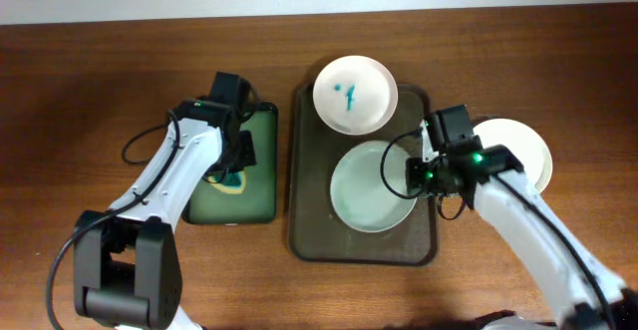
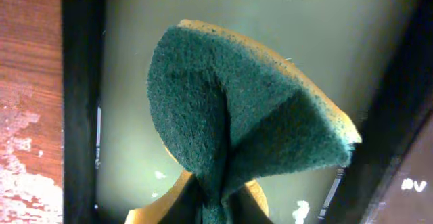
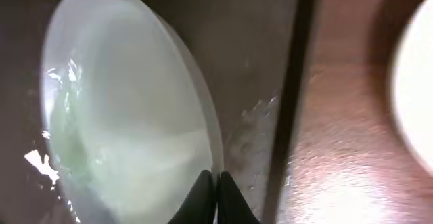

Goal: Clean dirty plates on tray and stack at the side

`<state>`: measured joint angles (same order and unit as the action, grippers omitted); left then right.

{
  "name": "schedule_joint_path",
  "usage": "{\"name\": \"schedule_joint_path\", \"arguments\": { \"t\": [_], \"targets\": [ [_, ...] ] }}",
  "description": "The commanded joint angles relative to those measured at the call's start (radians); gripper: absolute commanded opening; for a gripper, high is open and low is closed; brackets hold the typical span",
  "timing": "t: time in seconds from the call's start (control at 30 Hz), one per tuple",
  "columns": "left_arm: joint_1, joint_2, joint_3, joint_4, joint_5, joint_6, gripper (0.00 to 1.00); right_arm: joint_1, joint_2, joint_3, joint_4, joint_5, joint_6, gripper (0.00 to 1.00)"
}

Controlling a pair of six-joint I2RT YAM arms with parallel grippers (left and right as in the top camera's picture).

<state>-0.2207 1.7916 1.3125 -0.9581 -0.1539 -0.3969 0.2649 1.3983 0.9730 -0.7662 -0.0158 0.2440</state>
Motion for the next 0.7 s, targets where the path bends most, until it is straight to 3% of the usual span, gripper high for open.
{"name": "schedule_joint_path", "arguments": {
  "t": [0.0, 0.07, 0.1, 0.13, 0.4, 0.67],
  "targets": [
    [0.024, -0.008, -0.001, 0.011, 0.000, 0.010, 0.32, 0.093, -0.110, 0.019, -0.001, 0.195, 0.032, 0.04],
    [0.024, -0.008, -0.001, 0.007, 0.000, 0.010, 0.59, 0.148, -0.140, 0.019, -0.015, 0.319, 0.061, 0.04],
    [0.024, -0.008, -0.001, 0.003, 0.000, 0.010, 0.92, 0.193, -0.149, 0.021, -0.019, 0.431, 0.061, 0.04],
    [0.024, -0.008, -0.001, 0.002, 0.000, 0.010, 1.00, 0.233, -0.151, 0.028, -0.027, 0.492, 0.061, 0.04],
    [0.023, -0.008, -0.001, 0.000, 0.000, 0.010, 0.99, 0.555, -0.151, 0.087, -0.046, 0.941, 0.060, 0.04],
    [0.023, -0.008, -0.001, 0.000, 0.000, 0.010, 0.99, 0.727, -0.151, 0.087, -0.095, 1.148, -0.008, 0.04]
  ]
}}
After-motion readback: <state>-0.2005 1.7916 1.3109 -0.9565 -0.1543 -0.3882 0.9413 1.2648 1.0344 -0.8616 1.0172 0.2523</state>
